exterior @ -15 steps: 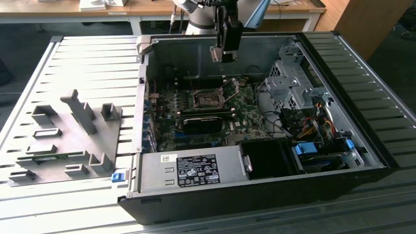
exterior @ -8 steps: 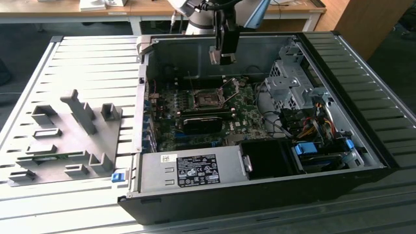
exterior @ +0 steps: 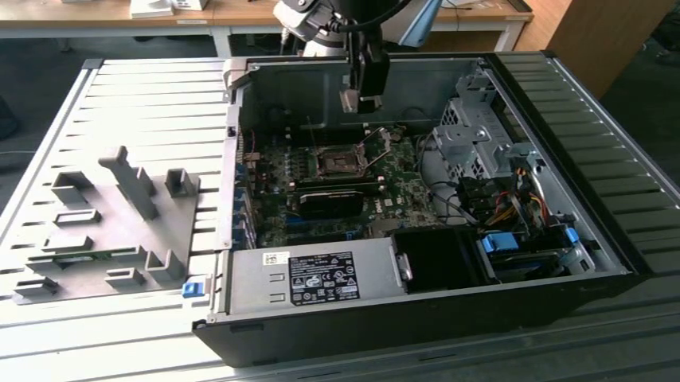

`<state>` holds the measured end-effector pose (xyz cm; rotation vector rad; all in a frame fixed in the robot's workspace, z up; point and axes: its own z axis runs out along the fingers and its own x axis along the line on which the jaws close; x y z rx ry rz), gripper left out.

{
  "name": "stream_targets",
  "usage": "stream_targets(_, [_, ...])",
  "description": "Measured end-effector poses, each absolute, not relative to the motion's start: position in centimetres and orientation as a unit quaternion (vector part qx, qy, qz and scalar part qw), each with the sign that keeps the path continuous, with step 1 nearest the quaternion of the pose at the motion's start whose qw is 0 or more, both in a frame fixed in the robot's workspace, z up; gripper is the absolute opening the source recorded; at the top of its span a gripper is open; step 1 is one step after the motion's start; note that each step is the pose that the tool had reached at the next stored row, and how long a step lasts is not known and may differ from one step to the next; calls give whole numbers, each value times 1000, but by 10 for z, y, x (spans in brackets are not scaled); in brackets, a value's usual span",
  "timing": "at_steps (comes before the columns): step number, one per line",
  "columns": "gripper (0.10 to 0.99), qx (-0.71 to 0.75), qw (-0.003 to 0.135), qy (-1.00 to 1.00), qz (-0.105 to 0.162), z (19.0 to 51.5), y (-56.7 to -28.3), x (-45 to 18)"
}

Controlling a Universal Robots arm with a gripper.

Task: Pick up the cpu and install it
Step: 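Place the cpu into insertion slot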

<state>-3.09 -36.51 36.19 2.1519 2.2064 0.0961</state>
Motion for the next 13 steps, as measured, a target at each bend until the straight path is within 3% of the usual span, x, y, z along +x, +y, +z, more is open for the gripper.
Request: stream_targets(13, [529,696,29,717,32,348,-364,-32])
